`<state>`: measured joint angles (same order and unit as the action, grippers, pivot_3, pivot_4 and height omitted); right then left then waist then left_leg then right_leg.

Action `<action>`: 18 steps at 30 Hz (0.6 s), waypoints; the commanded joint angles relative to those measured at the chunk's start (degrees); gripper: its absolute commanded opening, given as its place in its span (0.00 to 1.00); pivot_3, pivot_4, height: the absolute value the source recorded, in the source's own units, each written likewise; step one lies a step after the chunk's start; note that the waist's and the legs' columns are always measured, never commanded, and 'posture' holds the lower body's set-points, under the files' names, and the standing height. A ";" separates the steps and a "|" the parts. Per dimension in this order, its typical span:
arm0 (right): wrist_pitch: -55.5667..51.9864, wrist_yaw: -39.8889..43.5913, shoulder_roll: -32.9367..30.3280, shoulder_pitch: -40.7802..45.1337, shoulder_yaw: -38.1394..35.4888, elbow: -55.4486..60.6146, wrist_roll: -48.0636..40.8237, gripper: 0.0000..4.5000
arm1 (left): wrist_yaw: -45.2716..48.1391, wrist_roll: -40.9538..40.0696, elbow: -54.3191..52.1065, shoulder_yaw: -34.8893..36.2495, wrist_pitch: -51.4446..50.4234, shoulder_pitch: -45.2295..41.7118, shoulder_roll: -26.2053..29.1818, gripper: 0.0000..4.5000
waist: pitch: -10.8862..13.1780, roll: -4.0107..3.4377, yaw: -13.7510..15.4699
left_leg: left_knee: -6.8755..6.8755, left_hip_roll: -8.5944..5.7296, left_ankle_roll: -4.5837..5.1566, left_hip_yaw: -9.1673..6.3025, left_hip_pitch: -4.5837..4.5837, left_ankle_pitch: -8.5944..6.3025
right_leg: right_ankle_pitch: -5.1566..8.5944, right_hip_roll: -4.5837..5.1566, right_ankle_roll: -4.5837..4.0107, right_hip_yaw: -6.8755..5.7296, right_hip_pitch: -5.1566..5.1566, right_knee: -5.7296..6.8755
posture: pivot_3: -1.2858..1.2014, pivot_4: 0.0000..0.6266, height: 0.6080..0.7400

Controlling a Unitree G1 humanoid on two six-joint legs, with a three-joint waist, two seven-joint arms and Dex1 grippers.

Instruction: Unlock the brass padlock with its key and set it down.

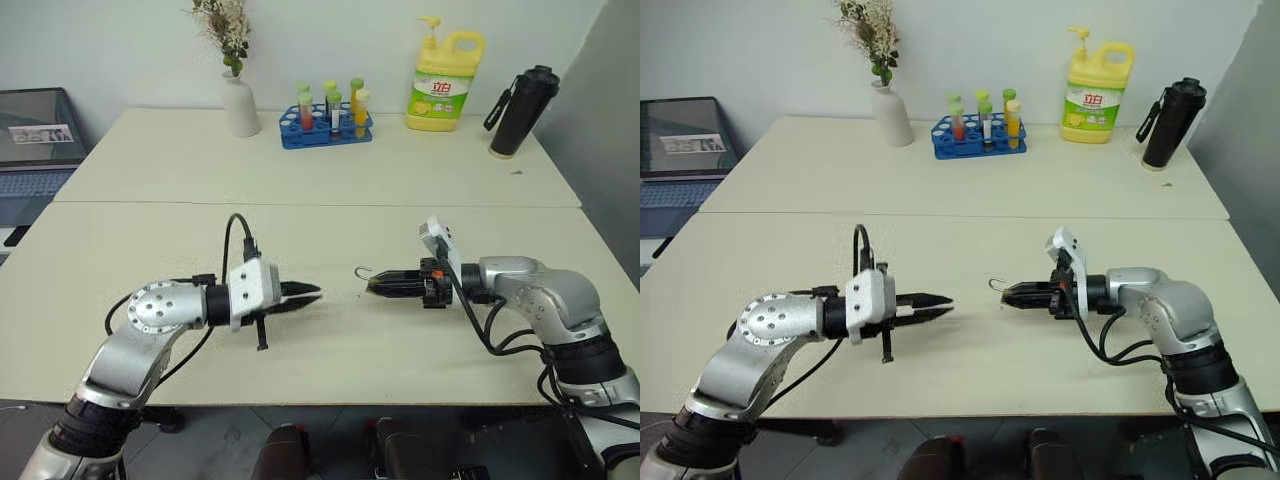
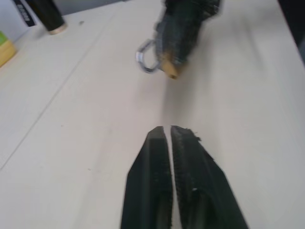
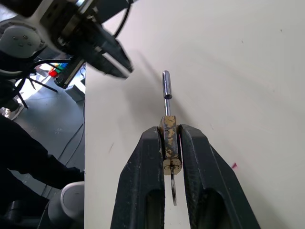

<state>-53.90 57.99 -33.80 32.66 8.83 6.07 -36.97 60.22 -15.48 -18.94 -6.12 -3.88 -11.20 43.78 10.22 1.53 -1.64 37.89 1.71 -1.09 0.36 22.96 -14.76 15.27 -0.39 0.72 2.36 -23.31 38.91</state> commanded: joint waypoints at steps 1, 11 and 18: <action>-1.34 1.61 -0.44 2.47 1.94 -2.42 1.03 0.04 | 2.00 4.23 0.38 0.94 10.39 2.71 2.33 0.32 | 0.00 0.00 -0.03 | 0.00 0.01 0.00 0.01 -0.01 0.00 | 0.00 0.02 0.00 0.01 0.00 0.00 | 0.52 0.24 1.00; -3.13 2.81 3.11 9.46 9.36 -14.61 6.73 0.04 | -1.85 6.18 -1.10 1.82 13.66 6.73 1.11 1.00 | 0.03 -0.01 -0.15 | 0.00 0.07 0.00 0.01 -0.01 0.00 | 0.02 0.07 0.05 -0.01 -0.02 0.02 | 0.52 0.24 1.00; 0.69 5.78 5.34 13.22 14.01 -24.07 13.23 0.04 | -3.35 7.26 -2.38 0.70 12.73 7.46 0.66 1.00 | 0.04 -0.02 -0.19 | -0.01 0.09 0.00 0.00 0.03 0.00 | 0.00 0.03 0.00 -0.03 -0.06 0.04 | 0.52 0.24 1.00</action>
<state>-54.66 62.67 -28.53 43.97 22.50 -17.46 -25.19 57.85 -8.32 -18.93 -5.77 8.89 -3.64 44.75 10.26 1.51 -1.83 37.88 1.79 -1.09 0.37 22.98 -14.76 15.27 -0.36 0.73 2.33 -23.37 38.94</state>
